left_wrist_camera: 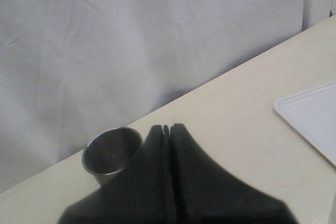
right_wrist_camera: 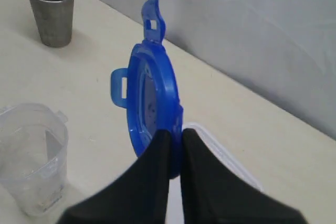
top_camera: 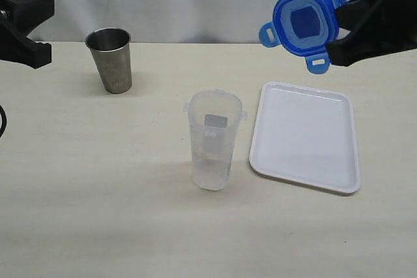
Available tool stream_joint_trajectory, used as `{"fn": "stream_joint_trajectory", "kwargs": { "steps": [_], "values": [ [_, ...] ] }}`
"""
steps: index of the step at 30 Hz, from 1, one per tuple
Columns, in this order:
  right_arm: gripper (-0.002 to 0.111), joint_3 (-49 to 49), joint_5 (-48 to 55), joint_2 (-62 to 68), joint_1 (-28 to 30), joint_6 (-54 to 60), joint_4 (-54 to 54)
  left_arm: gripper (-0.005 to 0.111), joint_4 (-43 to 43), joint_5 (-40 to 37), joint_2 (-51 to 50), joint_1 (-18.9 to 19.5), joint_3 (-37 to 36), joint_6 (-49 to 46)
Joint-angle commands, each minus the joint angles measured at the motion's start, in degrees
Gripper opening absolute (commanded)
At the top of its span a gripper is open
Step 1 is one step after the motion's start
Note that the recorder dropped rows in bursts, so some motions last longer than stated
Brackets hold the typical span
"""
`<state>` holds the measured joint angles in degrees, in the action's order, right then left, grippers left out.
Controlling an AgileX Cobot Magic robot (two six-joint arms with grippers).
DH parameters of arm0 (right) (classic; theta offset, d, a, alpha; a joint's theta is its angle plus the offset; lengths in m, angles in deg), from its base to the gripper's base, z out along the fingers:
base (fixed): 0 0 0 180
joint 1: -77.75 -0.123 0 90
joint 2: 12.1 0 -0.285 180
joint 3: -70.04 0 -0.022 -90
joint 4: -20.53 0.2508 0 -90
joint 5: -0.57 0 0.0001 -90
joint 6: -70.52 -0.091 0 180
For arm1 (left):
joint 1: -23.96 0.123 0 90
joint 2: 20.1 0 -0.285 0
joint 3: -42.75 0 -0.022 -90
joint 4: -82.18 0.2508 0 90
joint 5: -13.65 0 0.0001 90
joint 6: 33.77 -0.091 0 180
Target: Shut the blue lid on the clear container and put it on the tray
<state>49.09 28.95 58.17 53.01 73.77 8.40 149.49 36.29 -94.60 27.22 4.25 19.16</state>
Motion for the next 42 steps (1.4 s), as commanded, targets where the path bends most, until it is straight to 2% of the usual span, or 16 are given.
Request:
{"fn": "stream_joint_trajectory", "kwargs": {
  "steps": [1,5,8,13,17,22,24,28,32,38,42],
  "values": [
    [0.004,0.1,-5.5,2.6,-0.1,2.6,0.8,0.000,-0.1,0.0,-0.2,0.0,-0.4,-0.2],
    [0.004,0.1,-3.6,7.1,-0.4,3.8,0.8,0.000,-0.1,0.0,-0.2,0.0,-0.4,-0.2],
    [0.004,0.4,-4.4,9.3,-2.8,6.8,-0.6,0.000,-0.1,0.0,-0.2,0.0,-0.4,-0.2],
    [0.004,3.6,-7.5,10.8,-5.4,0.0,-14.3,0.000,-0.1,0.0,-0.2,0.0,-0.4,-0.2],
    [0.004,4.3,-8.4,11.5,-5.4,3.8,-20.2,0.000,-0.1,0.0,-0.2,0.0,-0.4,-0.2],
    [0.004,4.1,-14.9,13.5,-5.4,12.4,-20.2,0.000,-0.1,0.6,-0.2,0.0,-0.4,-0.2],
    [0.004,4.1,-18.4,14.9,-5.4,19.0,-20.2,0.000,0.1,0.8,-0.2,0.0,-0.4,-0.2],
    [0.004,4.1,-20.3,16.9,-5.4,26.7,-19.6,0.000,1.5,3.8,-0.2,0.0,-1.0,-0.4],
    [0.004,4.1,-18.9,16.5,-5.4,26.3,-19.2,0.000,2.8,7.5,-0.2,0.0,-1.4,-0.4],
    [0.004,4.1,-14.2,12.5,-5.8,26.5,-10.9,0.000,4.7,13.0,-0.2,0.0,-1.4,-0.4],
    [0.004,4.1,-12.0,12.4,-10.1,34.0,-10.6,0.000,8.0,17.2,-0.2,0.0,-1.4,-0.7]
  ]
}}
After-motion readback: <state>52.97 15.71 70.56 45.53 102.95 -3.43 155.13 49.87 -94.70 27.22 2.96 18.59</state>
